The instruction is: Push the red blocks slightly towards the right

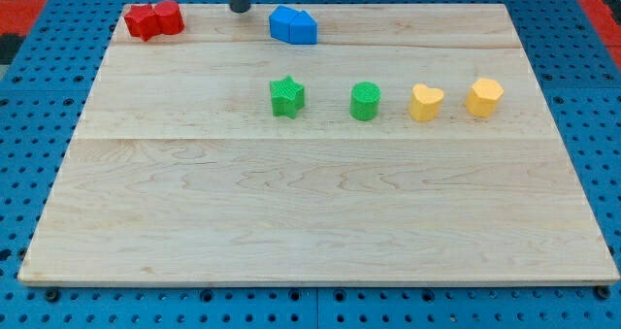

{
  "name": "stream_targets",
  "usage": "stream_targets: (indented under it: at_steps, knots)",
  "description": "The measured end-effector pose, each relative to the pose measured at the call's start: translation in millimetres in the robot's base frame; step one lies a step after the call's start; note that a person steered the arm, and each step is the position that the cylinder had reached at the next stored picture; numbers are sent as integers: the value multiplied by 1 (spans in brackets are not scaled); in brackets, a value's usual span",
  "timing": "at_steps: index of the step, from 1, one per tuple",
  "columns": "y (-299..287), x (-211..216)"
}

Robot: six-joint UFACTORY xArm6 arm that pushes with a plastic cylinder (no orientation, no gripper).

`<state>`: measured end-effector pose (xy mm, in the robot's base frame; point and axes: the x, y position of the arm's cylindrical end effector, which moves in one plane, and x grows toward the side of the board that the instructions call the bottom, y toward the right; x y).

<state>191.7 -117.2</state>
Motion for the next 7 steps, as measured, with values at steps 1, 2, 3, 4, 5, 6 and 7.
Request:
stream_targets:
  at_steps: [1, 2, 3, 4, 5, 6, 7]
  knots:
    - [-19, 0]
    - [-32, 0]
    - [-44, 0]
    - [-77, 0]
    - [-112, 0]
    - [-185, -1]
    - [-188, 0]
